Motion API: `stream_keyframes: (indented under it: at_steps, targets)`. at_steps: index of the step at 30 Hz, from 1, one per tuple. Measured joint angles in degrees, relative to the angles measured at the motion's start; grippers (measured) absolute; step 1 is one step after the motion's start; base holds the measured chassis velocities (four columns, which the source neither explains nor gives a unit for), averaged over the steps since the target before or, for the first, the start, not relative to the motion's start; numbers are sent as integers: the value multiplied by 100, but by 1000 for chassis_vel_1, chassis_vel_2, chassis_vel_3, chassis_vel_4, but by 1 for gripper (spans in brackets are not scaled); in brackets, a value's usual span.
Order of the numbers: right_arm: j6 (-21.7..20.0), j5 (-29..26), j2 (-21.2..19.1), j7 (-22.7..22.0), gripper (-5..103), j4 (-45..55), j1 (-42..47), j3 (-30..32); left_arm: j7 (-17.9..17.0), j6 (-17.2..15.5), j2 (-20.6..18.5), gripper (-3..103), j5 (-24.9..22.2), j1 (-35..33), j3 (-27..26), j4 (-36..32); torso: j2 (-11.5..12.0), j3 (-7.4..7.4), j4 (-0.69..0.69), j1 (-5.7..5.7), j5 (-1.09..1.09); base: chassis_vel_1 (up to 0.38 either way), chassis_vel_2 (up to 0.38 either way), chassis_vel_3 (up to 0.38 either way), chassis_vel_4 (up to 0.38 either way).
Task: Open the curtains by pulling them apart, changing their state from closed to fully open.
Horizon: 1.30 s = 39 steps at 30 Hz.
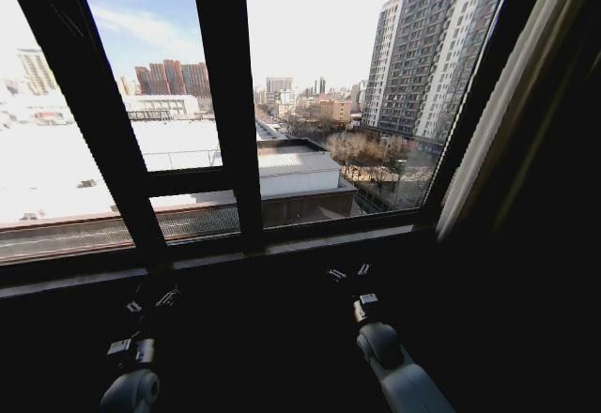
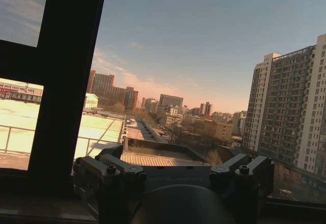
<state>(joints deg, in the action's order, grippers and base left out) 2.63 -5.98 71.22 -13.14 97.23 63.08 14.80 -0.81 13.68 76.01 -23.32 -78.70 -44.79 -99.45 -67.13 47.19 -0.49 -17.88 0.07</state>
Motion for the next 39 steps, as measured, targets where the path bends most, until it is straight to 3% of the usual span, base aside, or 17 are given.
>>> stream_keyframes:
  at_steps: [29, 39]
  targets:
    - [0, 0, 0, 0, 100, 0, 0, 0, 0, 0, 0, 100, 0, 0, 1, 0, 1, 0, -1, -2, 0, -24, -40, 33, 36]
    - [0, 0, -1, 0, 100, 0, 0, 0, -1, 0, 0, 100, 0, 0, 0, 0, 2, 1, -2, -4, 1, 11, -252, 11, 265]
